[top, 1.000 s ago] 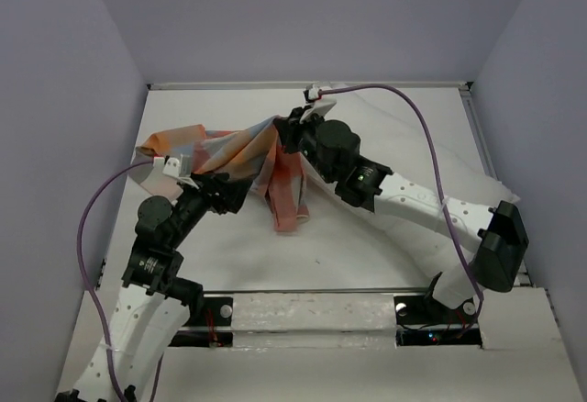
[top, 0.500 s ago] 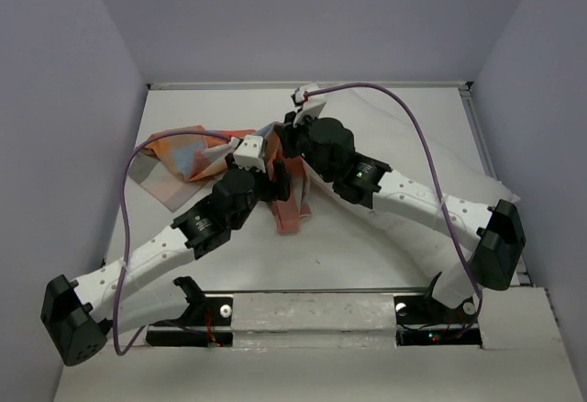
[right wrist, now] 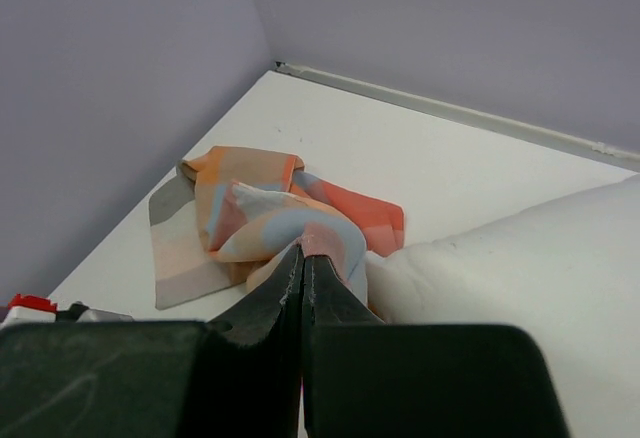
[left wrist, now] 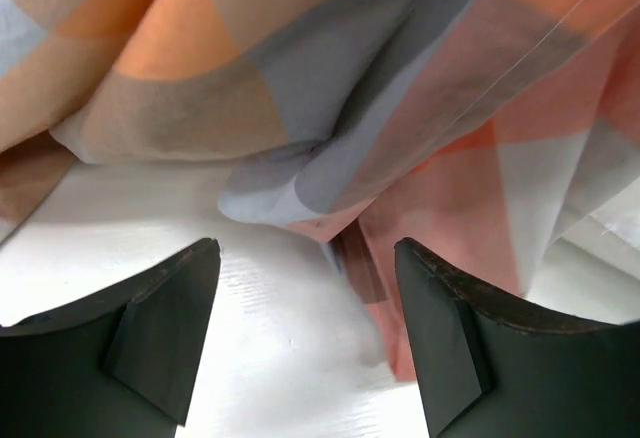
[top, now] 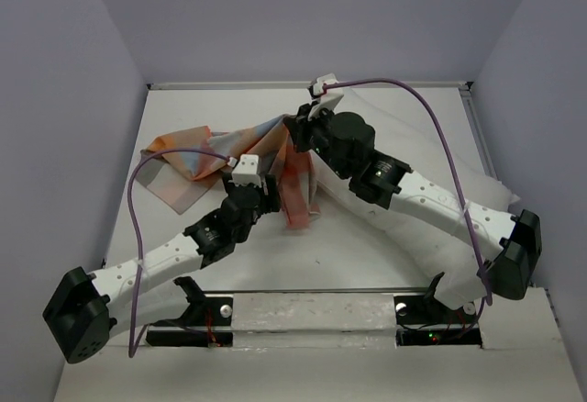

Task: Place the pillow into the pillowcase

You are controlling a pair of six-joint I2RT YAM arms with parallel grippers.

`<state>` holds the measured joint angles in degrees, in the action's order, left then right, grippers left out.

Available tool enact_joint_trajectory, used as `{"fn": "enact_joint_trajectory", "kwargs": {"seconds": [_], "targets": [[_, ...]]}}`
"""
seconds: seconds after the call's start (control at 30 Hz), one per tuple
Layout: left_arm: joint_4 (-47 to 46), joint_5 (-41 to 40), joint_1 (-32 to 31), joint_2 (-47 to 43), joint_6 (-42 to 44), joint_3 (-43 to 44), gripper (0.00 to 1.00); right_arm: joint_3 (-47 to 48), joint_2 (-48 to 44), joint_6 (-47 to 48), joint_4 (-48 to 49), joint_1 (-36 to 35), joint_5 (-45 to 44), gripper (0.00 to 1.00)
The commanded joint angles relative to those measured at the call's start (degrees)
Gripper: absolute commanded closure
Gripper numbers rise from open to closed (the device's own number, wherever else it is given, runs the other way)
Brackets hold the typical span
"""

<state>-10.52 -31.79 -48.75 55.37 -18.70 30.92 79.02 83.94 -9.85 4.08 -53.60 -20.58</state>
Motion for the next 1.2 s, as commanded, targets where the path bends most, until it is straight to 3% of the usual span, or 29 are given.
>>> {"fn": "enact_joint_trajectory", "kwargs": {"seconds": [0.0, 0.33, 0.5, 0.53, 0.57, 0.67, 0.73, 0.87, 0.97, 1.07, 1.17], "targets": [[-8.54, 0.15, -0.03, 2.97, -2.13, -3.23, 0.18, 2.71, -1.68, 1.15, 0.41, 0.52, 0.98, 1.00], [-21.89, 6.82, 9.11, 15.10, -1.87, -5.08, 0.07, 3.24, -2.03, 1.41, -0.12, 1.05, 1.42, 1.00], [-26.04, 8.14, 12.37, 23.72, 0.41, -1.04, 0.11, 3.86, -1.50, 1.67, -0.38, 1.57, 1.94, 1.00], [-27.78, 8.58, 13.84, 24.68, 0.77, -0.69, 0.27, 4.03, -1.50, 1.67, -0.38, 1.57, 1.95, 1.00], [-29.10, 8.67, 14.73, 25.48, 0.86, -0.33, 0.59, 4.38, -1.24, 1.85, -0.38, 1.57, 2.12, 1.00], [-29.29, 9.03, 15.35, 21.81, 1.47, -0.94, 1.00, 5.61, -0.36, 2.29, -0.73, 2.19, 2.38, 1.00], [-25.80, 7.81, 15.44, 17.14, 1.82, -1.47, 1.00, 6.40, 0.43, 2.38, -0.65, 3.50, 3.00, 1.00], [-6.04, 0.95, 15.71, -3.01, 1.12, 3.78, 1.00, 11.58, 4.82, 2.81, -0.82, 4.21, 6.42, 1.00], [7.42, -3.35, 15.71, -14.11, 2.17, 15.79, 1.00, 19.83, 9.56, 3.61, -2.75, 4.91, 8.71, 1.00], [16.65, -3.72, 15.79, -17.23, 4.19, 23.38, 1.00, 25.99, 11.68, 2.03, -3.90, 5.52, 11.34, 1.00], [24.14, 6.44, 15.71, -13.56, 2.54, 26.57, 1.00, 26.97, 10.81, 1.50, -5.64, 5.53, 13.19, 1.00]]}}
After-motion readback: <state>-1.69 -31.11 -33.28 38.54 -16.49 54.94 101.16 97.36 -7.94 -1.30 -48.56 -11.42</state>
